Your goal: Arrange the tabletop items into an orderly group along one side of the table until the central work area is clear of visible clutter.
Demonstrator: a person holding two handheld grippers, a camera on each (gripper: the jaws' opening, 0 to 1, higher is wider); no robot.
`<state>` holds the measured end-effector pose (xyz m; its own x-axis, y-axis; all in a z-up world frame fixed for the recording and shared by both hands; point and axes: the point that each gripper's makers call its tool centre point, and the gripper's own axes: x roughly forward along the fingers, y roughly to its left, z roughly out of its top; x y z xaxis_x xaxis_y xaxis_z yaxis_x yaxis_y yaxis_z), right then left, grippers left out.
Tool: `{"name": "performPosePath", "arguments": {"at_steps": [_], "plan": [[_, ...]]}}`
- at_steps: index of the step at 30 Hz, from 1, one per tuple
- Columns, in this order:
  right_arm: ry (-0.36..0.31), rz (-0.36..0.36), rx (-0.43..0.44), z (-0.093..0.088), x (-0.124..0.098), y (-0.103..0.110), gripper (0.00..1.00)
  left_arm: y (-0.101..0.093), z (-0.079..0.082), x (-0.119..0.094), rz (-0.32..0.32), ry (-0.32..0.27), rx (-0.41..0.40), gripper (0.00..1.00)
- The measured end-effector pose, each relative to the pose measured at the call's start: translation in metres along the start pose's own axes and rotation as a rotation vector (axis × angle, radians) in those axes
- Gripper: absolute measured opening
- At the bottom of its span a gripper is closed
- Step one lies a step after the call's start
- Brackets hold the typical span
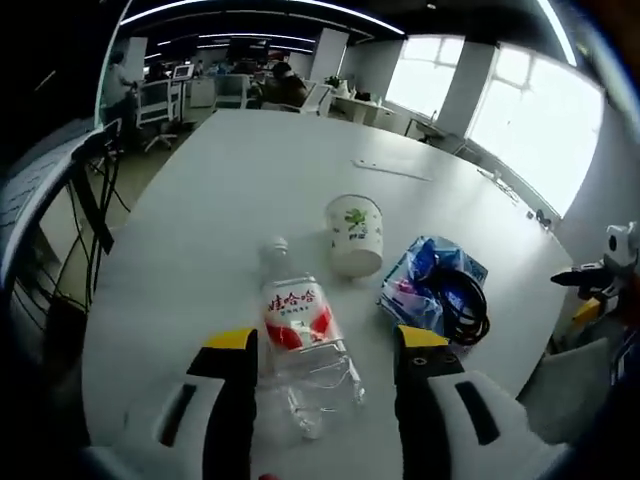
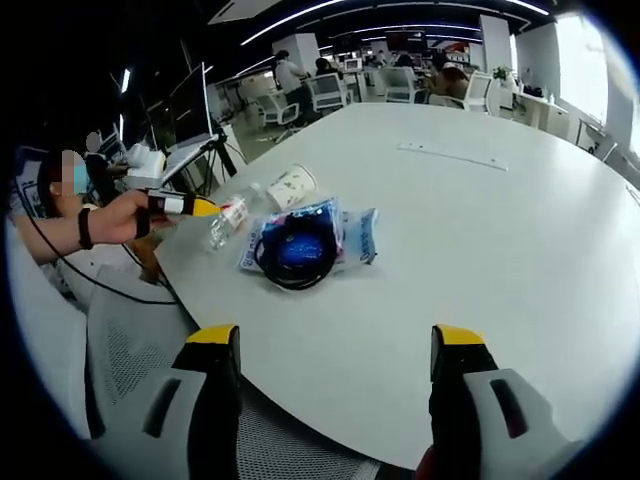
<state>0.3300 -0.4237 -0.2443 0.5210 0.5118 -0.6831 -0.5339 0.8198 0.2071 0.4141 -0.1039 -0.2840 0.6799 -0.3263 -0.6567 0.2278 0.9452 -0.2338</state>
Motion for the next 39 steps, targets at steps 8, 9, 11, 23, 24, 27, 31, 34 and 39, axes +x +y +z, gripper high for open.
{"name": "performPosePath", "arguments": {"at_steps": [8, 9, 11, 23, 24, 27, 31, 34, 39], "plan": [[0.013, 0.006, 0.008, -0.005, 0.002, 0.001, 0.77, 0.005, -0.003, 0.011, 0.029, 0.051, -0.007, 0.53], [0.013, 0.006, 0.010, -0.004, 0.003, 0.000, 0.77, 0.006, -0.004, 0.013, 0.033, 0.059, -0.008, 0.52], [0.012, 0.006, 0.014, -0.001, 0.004, -0.003, 0.77, 0.007, -0.004, 0.016, 0.042, 0.073, -0.010, 0.52], [0.020, 0.005, 0.018, 0.003, 0.005, -0.009, 0.77, 0.009, 0.011, 0.040, 0.067, 0.140, 0.014, 0.49], [0.021, 0.005, 0.017, 0.004, 0.005, -0.009, 0.77, 0.009, 0.013, 0.042, 0.069, 0.143, 0.012, 0.49], [0.020, 0.005, 0.015, 0.006, 0.006, -0.010, 0.77, 0.011, 0.016, 0.048, 0.082, 0.166, 0.001, 0.49], [0.017, 0.005, 0.013, 0.007, 0.007, -0.011, 0.77, 0.014, 0.017, 0.054, 0.095, 0.200, 0.006, 0.49], [0.016, 0.001, 0.012, 0.008, 0.006, -0.013, 0.77, 0.015, 0.016, 0.056, 0.108, 0.224, 0.000, 0.49], [0.017, -0.001, 0.014, 0.006, 0.005, -0.014, 0.77, 0.019, 0.011, 0.059, 0.125, 0.264, -0.014, 0.47]]}}
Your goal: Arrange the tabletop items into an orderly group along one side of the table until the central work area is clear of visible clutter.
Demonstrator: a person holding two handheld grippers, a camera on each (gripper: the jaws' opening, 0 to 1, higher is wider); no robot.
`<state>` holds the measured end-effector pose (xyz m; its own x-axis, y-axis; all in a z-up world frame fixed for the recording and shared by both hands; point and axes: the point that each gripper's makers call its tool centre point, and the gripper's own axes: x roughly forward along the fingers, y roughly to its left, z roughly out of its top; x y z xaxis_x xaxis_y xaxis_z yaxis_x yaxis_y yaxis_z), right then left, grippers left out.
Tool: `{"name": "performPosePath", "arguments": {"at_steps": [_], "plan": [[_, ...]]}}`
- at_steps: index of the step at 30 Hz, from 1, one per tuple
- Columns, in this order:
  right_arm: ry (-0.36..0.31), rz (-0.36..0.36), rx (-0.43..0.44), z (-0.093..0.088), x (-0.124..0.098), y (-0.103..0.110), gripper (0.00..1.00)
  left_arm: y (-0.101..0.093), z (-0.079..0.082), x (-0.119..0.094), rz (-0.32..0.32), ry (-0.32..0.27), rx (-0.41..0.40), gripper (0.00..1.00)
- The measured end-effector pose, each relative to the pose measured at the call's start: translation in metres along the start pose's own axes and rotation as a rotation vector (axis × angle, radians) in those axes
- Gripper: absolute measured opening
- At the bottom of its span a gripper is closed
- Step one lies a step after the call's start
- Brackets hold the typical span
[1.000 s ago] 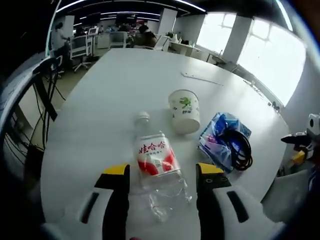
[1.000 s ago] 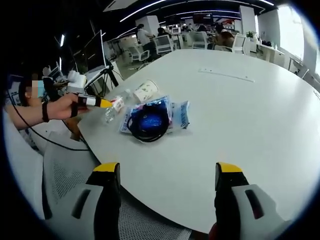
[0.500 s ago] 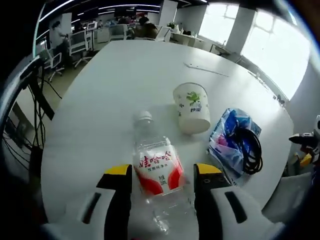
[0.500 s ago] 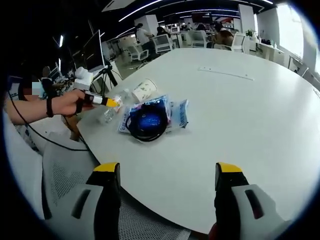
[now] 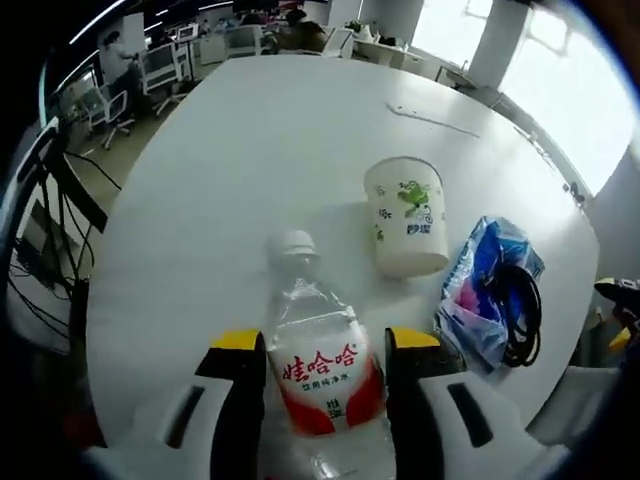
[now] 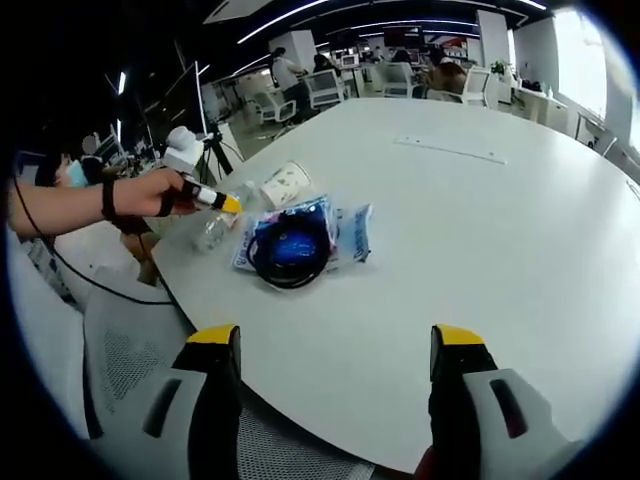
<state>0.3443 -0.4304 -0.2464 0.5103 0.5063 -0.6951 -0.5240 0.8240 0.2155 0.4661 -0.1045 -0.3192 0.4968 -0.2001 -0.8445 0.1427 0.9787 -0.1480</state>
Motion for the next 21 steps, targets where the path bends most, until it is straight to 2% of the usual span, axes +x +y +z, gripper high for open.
{"name": "performPosePath", "arguments": {"at_steps": [3, 8, 21], "plan": [[0.002, -0.001, 0.002, -0.0010, -0.0003, 0.0001, 0.77, -0.0015, -0.0044, 0.0028, -0.017, 0.027, -0.030, 0.50], [0.000, -0.005, 0.006, -0.0003, 0.0000, -0.0006, 0.77, 0.0008, -0.0068, 0.0032, -0.005, 0.045, -0.031, 0.48], [-0.011, -0.020, 0.023, 0.0032, 0.0022, -0.0041, 0.76, 0.0034, -0.0019, -0.0034, -0.007, 0.010, -0.050, 0.40]]}}
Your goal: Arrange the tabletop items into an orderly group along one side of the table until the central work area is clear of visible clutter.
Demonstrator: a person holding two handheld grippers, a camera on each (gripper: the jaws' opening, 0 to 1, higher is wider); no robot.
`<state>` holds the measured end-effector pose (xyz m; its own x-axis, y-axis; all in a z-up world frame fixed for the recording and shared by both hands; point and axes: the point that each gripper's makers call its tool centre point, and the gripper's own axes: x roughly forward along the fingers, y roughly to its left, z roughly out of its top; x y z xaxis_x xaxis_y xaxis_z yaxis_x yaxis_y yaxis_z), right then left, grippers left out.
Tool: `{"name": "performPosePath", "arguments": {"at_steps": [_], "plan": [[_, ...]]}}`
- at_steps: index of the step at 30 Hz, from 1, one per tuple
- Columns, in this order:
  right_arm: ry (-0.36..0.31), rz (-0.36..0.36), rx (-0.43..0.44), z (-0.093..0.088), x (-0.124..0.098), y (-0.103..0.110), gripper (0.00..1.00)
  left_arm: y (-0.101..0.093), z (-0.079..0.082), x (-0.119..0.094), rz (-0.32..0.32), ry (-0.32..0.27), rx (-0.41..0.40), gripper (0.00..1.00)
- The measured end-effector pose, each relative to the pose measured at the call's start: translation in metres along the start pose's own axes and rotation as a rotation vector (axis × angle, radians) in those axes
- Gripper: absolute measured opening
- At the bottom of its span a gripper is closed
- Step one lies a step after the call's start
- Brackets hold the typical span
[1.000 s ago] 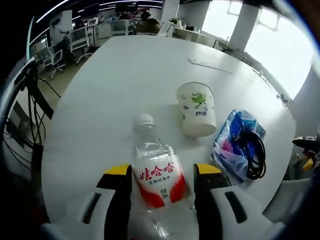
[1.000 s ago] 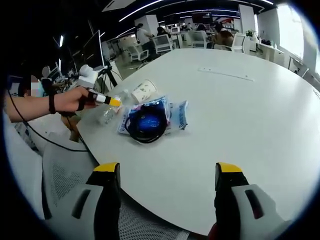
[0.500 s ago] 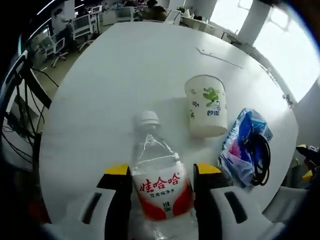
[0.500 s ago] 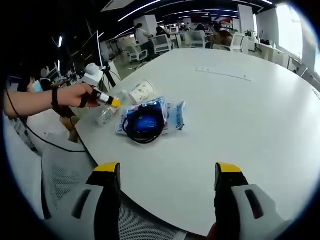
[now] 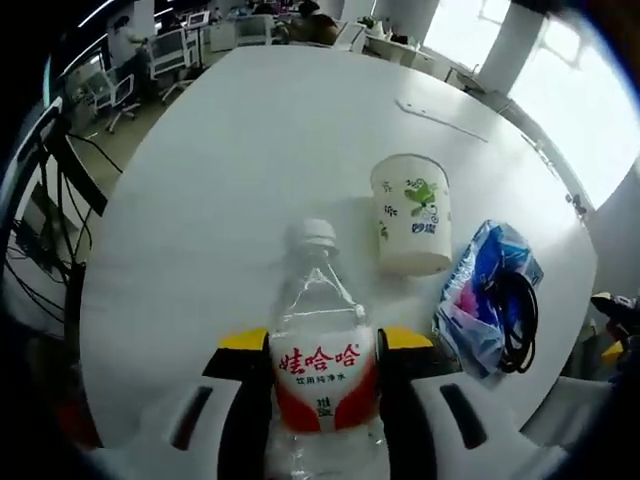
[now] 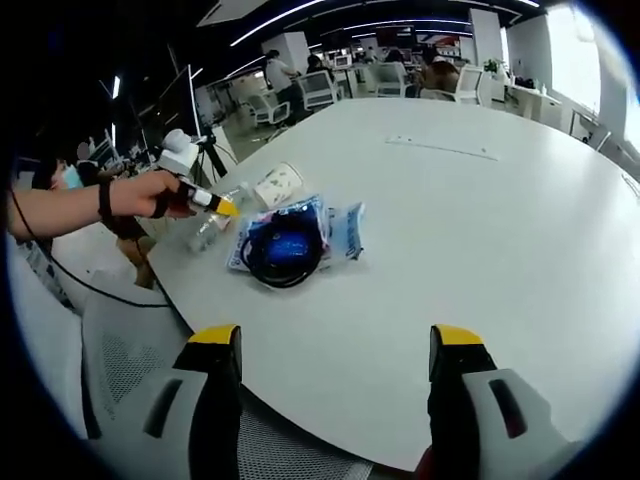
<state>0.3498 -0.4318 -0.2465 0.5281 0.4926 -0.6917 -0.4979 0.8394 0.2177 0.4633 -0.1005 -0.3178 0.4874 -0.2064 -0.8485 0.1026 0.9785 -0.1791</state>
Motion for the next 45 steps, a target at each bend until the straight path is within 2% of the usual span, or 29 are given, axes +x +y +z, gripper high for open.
{"name": "performPosePath", "arguments": {"at_steps": [18, 26, 38, 45], "plan": [[-0.024, 0.000, 0.001, 0.003, -0.001, 0.002, 0.76, -0.002, 0.012, -0.023, -0.010, -0.078, -0.002, 0.38], [-0.033, 0.002, -0.001, 0.005, -0.002, 0.004, 0.76, -0.005, 0.022, -0.039, 0.003, -0.126, 0.029, 0.38], [-0.053, -0.002, -0.005, 0.010, -0.005, 0.004, 0.76, -0.006, 0.029, -0.050, 0.010, -0.156, 0.052, 0.37], [-0.060, -0.001, -0.007, 0.011, -0.006, 0.006, 0.76, -0.006, 0.031, -0.057, 0.028, -0.170, 0.093, 0.37]]}}
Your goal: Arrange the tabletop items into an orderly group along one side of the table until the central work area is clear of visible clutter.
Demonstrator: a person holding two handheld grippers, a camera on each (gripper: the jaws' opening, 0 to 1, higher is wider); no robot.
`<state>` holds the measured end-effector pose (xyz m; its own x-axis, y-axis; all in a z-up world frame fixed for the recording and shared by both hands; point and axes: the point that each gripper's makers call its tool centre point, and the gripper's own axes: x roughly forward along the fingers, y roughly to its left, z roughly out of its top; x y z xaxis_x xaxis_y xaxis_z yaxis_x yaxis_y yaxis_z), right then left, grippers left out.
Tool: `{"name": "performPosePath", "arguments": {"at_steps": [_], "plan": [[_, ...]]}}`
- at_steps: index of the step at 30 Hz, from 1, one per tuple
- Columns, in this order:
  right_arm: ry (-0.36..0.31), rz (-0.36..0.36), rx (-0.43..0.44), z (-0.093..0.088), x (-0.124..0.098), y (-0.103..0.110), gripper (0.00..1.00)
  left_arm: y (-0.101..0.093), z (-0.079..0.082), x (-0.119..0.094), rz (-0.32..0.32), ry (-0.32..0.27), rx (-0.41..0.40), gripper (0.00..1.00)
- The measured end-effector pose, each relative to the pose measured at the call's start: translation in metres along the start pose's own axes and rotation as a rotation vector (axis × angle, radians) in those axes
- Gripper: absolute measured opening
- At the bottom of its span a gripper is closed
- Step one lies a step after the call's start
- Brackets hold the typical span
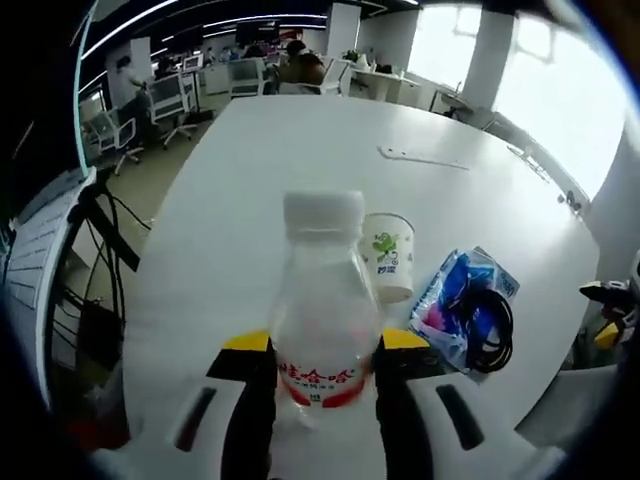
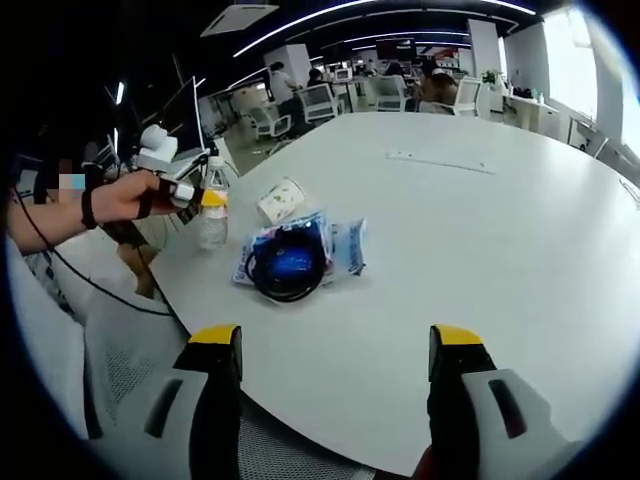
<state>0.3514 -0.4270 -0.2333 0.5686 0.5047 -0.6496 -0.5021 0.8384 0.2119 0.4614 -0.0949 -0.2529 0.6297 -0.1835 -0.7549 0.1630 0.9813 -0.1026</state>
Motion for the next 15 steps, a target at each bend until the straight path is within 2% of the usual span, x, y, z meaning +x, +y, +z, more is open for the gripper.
{"name": "performPosePath", "arguments": {"at_steps": [15], "plan": [[-0.008, -0.001, -0.001, 0.0018, -0.0013, 0.0001, 0.76, -0.0005, -0.0057, -0.0051, 0.002, 0.002, 0.013, 0.37]]}}
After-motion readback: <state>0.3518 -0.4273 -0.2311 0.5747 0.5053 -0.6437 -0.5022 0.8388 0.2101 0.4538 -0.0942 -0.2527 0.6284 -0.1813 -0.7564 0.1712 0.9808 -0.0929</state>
